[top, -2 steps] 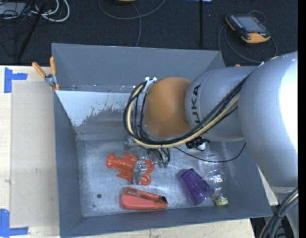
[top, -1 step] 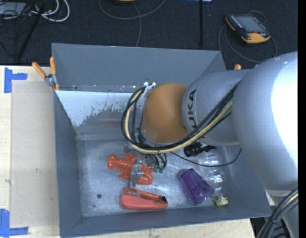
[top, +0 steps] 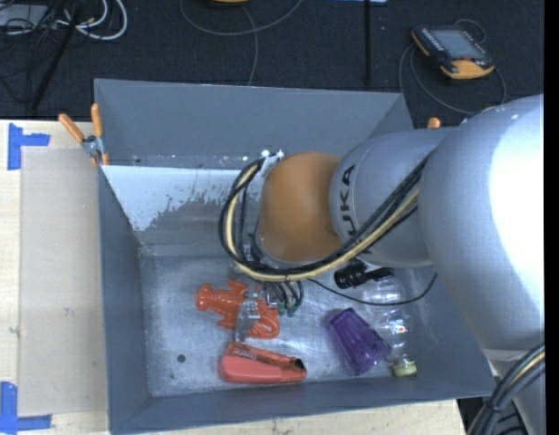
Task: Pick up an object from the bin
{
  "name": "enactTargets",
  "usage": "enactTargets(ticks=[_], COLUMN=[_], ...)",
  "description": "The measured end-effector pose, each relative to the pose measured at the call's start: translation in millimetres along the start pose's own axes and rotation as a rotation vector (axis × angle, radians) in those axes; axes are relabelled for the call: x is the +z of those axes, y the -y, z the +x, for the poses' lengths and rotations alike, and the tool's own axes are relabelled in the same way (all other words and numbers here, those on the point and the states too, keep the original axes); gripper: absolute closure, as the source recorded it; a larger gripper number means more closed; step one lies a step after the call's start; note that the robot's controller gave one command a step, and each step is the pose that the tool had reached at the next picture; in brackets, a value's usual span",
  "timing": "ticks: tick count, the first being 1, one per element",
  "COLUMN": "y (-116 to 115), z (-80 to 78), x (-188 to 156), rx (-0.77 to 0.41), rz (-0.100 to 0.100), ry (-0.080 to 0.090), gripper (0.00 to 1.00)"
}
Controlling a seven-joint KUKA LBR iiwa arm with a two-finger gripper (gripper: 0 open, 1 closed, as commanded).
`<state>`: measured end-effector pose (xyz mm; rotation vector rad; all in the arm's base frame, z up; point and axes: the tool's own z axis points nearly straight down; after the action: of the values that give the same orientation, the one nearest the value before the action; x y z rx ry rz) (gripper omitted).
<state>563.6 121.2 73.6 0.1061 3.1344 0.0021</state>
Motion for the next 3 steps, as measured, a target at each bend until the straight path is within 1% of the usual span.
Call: enactTargets(ticks=[1,3], y=[1.4,1.6], z=[-2.8,-2.8], x=[-3.2,-3.9], rx=[-0.036,-0.035], rz=[-0.001,0.000], ry=[0.002,0.001], gripper=[1.00,1.00])
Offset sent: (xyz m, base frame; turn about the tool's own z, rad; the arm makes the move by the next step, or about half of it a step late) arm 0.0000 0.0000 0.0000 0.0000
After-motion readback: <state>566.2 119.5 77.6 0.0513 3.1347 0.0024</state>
